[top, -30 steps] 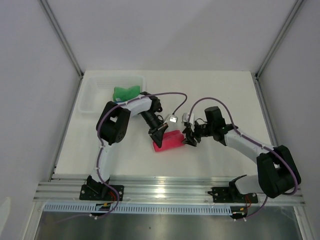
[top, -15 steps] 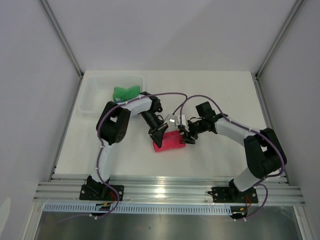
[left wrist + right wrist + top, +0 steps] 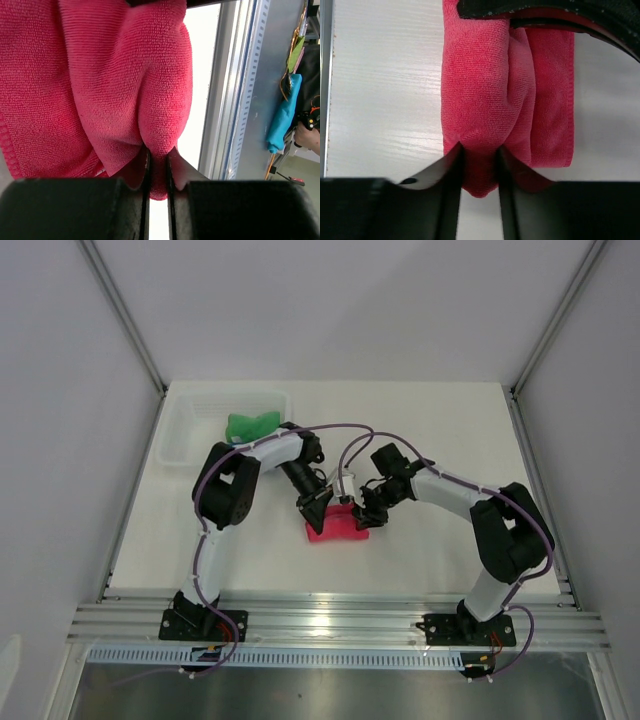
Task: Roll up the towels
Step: Roll the towel
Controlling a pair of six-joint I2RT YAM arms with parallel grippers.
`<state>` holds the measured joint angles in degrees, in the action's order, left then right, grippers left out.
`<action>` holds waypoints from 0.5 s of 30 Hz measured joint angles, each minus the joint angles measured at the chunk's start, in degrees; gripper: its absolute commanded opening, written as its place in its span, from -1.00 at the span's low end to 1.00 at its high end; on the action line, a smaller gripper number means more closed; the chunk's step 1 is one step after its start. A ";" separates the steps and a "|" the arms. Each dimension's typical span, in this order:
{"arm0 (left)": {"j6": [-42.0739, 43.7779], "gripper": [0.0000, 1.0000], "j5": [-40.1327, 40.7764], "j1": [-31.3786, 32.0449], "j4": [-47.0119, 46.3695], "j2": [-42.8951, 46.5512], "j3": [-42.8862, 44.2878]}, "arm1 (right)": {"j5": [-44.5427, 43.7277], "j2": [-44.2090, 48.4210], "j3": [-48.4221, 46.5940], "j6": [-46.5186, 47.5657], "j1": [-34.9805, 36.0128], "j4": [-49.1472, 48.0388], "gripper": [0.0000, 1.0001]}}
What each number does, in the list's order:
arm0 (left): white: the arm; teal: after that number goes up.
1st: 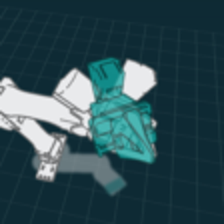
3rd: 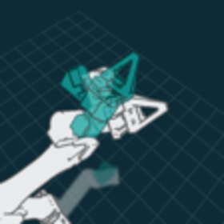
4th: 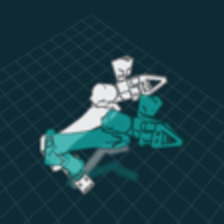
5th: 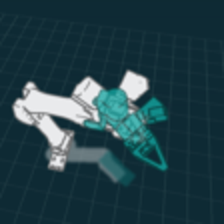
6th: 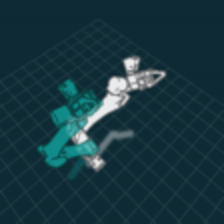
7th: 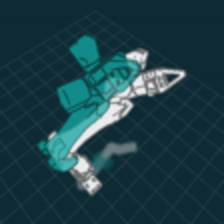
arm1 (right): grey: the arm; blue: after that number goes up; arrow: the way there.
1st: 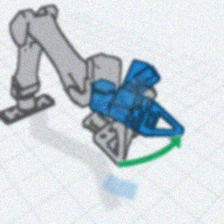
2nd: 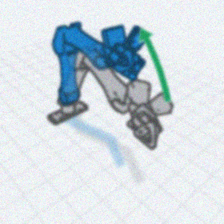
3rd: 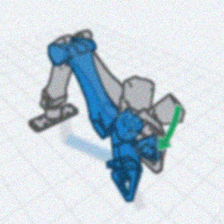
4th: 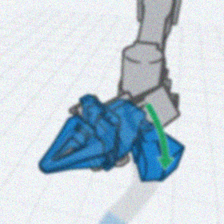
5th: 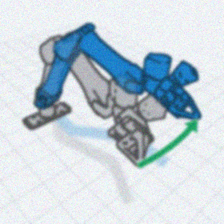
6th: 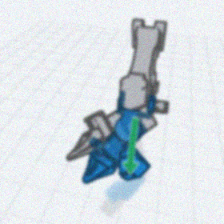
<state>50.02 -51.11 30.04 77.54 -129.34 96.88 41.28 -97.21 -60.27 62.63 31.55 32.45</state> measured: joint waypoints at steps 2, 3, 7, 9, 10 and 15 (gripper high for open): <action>0.04 -0.68 0.02 -0.11 0.02 0.00 0.00 | -0.94 -0.74 -0.96 -1.51 0.57 0.81 -0.88; 0.07 -0.59 0.04 -0.13 0.02 0.00 0.00 | -1.22 -0.74 -0.98 -2.21 0.74 1.01 -0.99; 0.87 -0.32 0.11 -0.17 -0.04 0.00 -0.20 | -1.11 -0.72 -1.18 -5.95 0.96 2.27 -1.00; 1.20 -0.19 -0.07 -0.22 0.00 0.13 -0.74 | -0.61 -0.72 -1.40 -8.00 0.96 3.10 -1.00; 1.44 -0.17 -0.28 -0.24 -0.04 0.37 -1.18 | -0.24 -0.72 -1.53 -9.29 0.98 3.61 -1.00; 2.05 -0.07 -1.44 -0.42 -0.11 3.37 -4.35 | 2.29 -0.74 -1.92 -15.17 0.85 6.43 -1.00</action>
<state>52.07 -52.56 29.63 77.43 -125.97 92.53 43.57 -97.95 -62.19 47.46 32.40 38.87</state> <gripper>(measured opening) 0.452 0.052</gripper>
